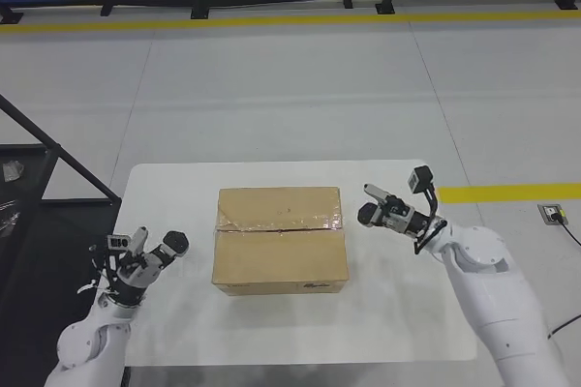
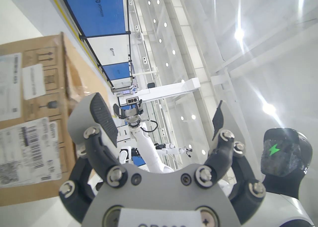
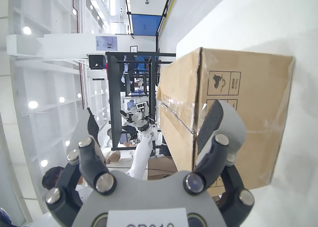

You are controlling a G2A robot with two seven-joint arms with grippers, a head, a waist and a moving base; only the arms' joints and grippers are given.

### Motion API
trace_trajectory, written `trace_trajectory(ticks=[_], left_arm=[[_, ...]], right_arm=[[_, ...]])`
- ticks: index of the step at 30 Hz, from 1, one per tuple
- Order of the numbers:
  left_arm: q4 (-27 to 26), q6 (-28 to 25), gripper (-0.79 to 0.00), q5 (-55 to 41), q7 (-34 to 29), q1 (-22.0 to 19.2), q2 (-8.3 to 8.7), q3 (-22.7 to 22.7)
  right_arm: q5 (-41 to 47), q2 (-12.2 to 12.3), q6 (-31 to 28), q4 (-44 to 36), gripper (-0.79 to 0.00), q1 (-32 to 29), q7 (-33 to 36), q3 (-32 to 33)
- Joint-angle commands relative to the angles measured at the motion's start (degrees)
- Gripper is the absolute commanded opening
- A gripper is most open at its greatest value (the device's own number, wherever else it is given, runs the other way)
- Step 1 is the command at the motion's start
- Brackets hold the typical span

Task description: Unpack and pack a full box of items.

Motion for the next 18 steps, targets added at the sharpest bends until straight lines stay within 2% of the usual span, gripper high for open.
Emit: trace_trajectory(ticks=[1,5,11,14,18], left_arm=[[-1.2,1.8,0.0,2.3,0.0,-1.3,-0.03,1.7],[0.8,5.3,0.0,8.8,2.8,-7.1,-0.49,7.2],[12.4,9.3,0.0,16.3,9.0,-17.9,-2.01,16.2],[16.7,8.7,0.0,18.8,10.9,-20.7,-2.54,18.5],[19.6,7.3,0.0,18.6,10.5,-21.9,-2.76,19.2]], right_arm=[[-0.2,0.3,0.5,-2.2,0.0,-1.1,0.3,0.5],[-1.2,0.8,1.5,-6.3,0.0,-3.4,0.4,1.2],[-2.2,2.0,2.0,-12.0,0.0,-8.7,-0.1,4.3],[-1.9,2.5,2.1,-14.3,0.0,-11.3,-0.2,6.2],[-1.6,3.0,2.5,-16.1,0.0,-12.9,-0.1,7.5]])
